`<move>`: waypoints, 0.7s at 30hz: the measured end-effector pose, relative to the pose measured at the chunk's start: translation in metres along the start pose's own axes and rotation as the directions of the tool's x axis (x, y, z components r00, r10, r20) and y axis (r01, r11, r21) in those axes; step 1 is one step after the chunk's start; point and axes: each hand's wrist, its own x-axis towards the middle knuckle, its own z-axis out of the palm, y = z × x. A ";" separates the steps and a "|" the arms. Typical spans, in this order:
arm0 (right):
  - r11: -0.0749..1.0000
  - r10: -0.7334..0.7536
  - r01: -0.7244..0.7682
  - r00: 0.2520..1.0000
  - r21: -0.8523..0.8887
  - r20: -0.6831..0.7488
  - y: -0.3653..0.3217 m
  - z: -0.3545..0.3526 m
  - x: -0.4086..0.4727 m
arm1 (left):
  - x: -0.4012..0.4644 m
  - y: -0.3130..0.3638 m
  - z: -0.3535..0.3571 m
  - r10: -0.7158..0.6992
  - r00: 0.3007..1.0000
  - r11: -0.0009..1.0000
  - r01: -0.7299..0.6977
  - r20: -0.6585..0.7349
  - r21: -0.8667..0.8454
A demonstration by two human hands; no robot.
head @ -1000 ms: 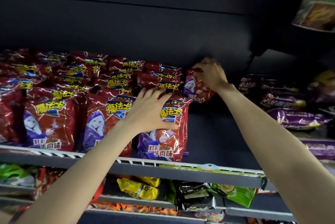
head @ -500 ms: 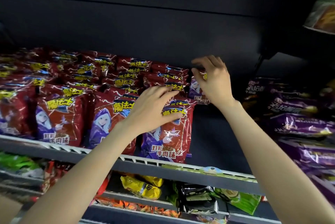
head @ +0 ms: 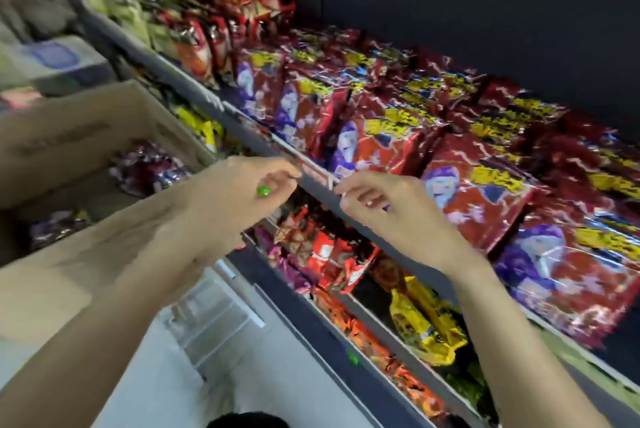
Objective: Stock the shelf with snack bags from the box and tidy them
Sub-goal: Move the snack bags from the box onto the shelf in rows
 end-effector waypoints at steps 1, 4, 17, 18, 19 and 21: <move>1.000 -0.013 0.014 0.997 -0.015 0.075 -0.004 0.022 0.015 | -0.014 -0.024 -0.014 -0.020 1.000 0.995 0.019 0.011 0.095; 0.988 -0.044 0.073 0.977 -0.133 0.210 -0.023 0.087 0.061 | -0.058 -0.096 -0.056 -0.156 0.988 0.927 0.140 0.017 0.349; 0.915 -0.102 0.249 0.904 -0.317 0.415 -0.092 0.336 0.301 | -0.142 -0.425 -0.168 -0.429 0.898 0.805 0.330 0.100 0.492; 0.916 -0.087 0.239 0.903 -0.324 0.420 -0.091 0.350 0.315 | -0.139 -0.441 -0.165 -0.428 0.897 0.806 0.324 0.109 0.496; 0.916 -0.074 0.229 0.904 -0.329 0.422 -0.090 0.363 0.328 | -0.135 -0.454 -0.161 -0.425 0.898 0.804 0.318 0.113 0.502; 0.915 -0.057 0.218 0.902 -0.338 0.427 -0.086 0.388 0.351 | -0.126 -0.478 -0.151 -0.405 0.909 0.797 0.297 0.102 0.525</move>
